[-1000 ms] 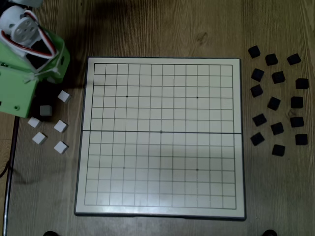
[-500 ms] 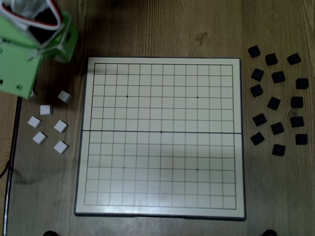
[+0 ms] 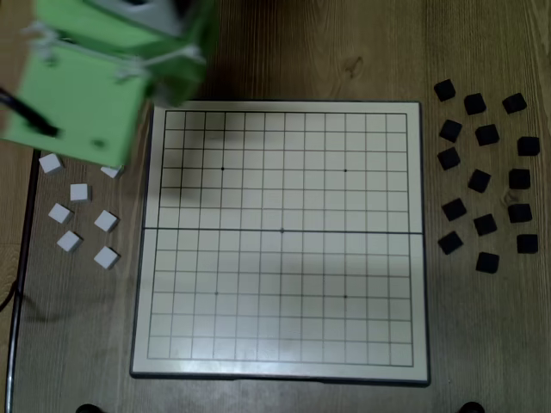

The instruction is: Grasp a White stone and put it on the board on position (0,0).

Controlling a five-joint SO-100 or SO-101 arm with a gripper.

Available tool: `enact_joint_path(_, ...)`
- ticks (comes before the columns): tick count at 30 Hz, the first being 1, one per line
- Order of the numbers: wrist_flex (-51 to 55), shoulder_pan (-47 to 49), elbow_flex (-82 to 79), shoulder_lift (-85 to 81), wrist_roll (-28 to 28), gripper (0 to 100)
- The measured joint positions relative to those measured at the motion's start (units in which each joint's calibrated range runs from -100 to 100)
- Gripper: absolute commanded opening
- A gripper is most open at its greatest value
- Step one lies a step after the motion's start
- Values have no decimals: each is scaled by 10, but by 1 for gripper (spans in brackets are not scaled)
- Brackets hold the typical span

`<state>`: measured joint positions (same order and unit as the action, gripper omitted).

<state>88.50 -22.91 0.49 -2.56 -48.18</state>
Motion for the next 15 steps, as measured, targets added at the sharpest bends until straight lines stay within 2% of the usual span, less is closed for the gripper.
enact_joint_path(6,10,98,89,21,-43,6)
enact_joint_path(15,25,196,205,128,-63,6)
